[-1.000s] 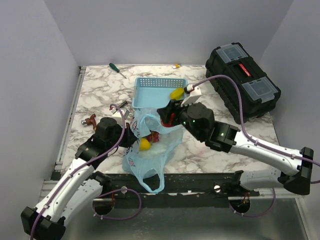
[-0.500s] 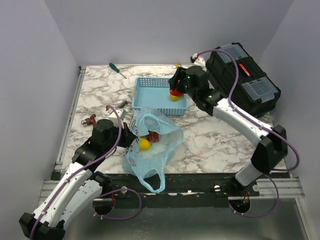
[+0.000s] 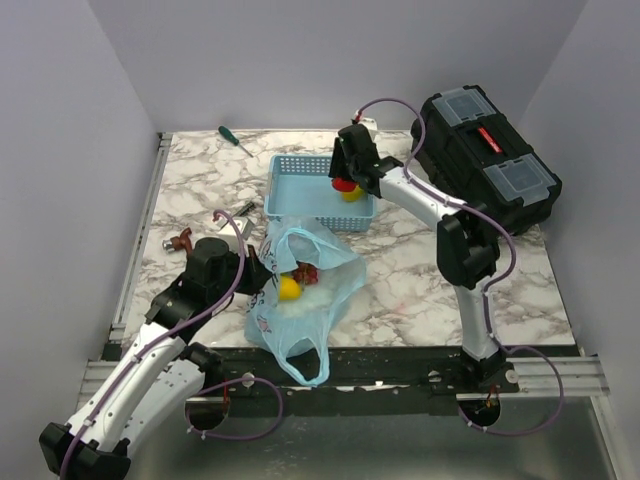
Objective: Take the fake fruits out of the plastic bag
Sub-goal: Place the fake fruit in the bin.
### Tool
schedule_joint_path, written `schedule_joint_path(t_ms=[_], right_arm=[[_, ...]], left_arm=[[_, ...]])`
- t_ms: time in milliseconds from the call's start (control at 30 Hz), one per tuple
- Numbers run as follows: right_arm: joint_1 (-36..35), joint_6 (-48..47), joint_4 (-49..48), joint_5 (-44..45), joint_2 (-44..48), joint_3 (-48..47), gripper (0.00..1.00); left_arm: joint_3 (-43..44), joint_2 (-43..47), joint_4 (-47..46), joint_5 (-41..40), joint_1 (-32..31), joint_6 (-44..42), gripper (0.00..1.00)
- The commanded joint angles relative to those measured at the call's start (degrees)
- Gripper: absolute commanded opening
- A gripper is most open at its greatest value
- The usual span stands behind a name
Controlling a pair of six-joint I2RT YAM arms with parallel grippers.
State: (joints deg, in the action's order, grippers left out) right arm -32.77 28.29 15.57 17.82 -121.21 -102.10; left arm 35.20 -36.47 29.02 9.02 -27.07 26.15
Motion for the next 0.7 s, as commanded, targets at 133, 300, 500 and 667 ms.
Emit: schedule_joint_path(t_ms=[133,300,500,667], right_arm=[[0.08,-5.90,7.71,2.91,-7.47,-6.31,0.20],[0.10,-6.66,9.57,2.48,-9.38,-7.35,0.37],[0.09,-6.22,10.70,0.98,-8.52,-7.10,0.54],[-0.06,-7.10,12.74,0.38,-7.36,-7.71,0.72]], left_arm=[[2.46,-0.22,3.26,0.31,0.27,-1.49,0.00],[1.24,0.66,2.97,-0.39,0.26,-3.21,0.00],[1.20,-1.14,1.38,1.51,0.26,-3.55,0.00],[1.15,-2.01,1.18,2.12,0.26,-3.39,0.00]])
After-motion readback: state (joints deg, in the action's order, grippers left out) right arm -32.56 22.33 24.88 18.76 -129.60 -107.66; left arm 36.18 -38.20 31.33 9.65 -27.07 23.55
